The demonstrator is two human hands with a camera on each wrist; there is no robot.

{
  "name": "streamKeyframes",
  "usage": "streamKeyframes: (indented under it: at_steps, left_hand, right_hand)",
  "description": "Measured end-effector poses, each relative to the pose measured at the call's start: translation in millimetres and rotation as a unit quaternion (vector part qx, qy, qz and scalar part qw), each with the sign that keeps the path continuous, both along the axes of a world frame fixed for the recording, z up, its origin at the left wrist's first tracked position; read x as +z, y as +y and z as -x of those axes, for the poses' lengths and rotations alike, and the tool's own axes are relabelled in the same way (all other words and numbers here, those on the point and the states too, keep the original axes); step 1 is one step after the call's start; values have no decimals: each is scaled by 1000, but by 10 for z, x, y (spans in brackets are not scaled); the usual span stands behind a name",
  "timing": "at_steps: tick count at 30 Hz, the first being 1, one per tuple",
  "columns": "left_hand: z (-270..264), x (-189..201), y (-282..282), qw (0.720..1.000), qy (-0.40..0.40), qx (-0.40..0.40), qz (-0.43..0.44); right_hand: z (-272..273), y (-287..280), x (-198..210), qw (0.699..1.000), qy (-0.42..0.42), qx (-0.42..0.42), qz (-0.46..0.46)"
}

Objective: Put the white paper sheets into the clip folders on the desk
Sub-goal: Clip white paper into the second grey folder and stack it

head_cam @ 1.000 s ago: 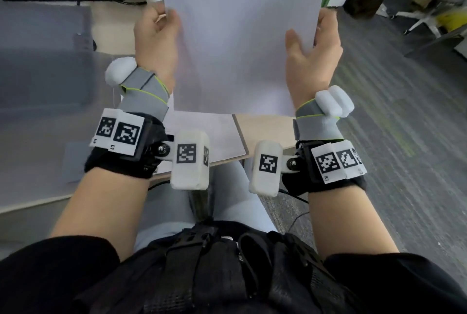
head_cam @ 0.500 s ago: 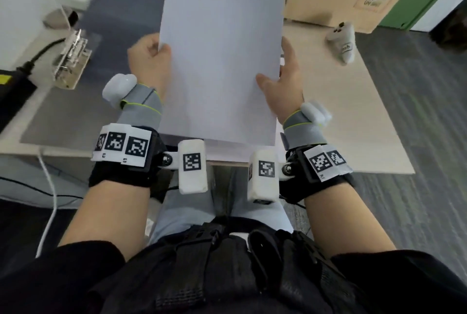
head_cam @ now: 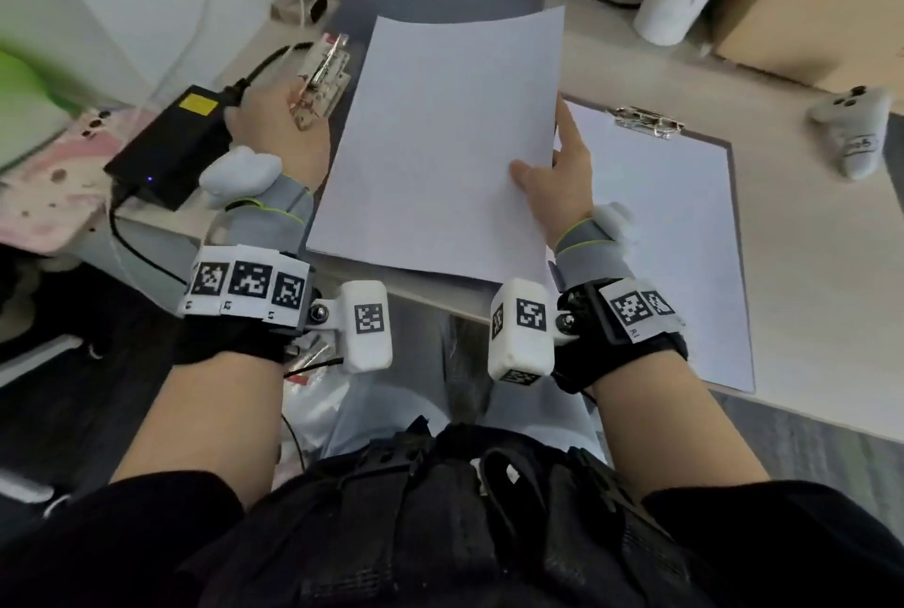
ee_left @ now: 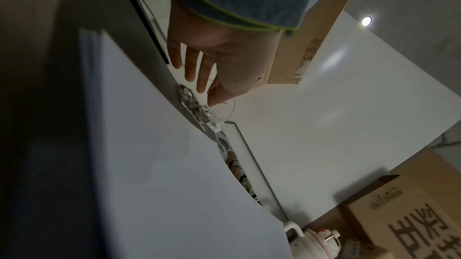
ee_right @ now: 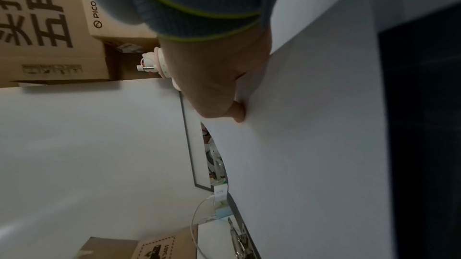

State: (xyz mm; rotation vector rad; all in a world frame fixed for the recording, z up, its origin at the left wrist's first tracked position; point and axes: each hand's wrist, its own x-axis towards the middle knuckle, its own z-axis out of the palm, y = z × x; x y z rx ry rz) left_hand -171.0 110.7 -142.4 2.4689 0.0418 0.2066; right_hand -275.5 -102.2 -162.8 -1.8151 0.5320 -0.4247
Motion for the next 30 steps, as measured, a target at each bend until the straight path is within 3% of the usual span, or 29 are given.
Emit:
streamKeyframes:
  at_steps: [2,4,8,16,22,30]
  left_hand:
    - [-39,-36,67,996,19,18,-81]
    - [-32,-93,108,992,63,9,-109]
    - [55,-244,150,994,77,-23,-76]
    - [215,-136,-39,995,75,-62,39]
    - [360,-196,-219,984,124,-78,99]
    - [171,-381,-228,969,139,-124,165]
  right_hand:
    - [-37,36,-34,1000,2,-6,2]
    - [-65,59,-70,1000,5,-9,4]
    - [-92,53,-125,1000,14,-23,8]
    - [-23,-172,-173,998,35,-42,39]
    - [143,-341,-243,996,49,-64,28]
    - [275,-391,-63,997,-20,-70,-22]
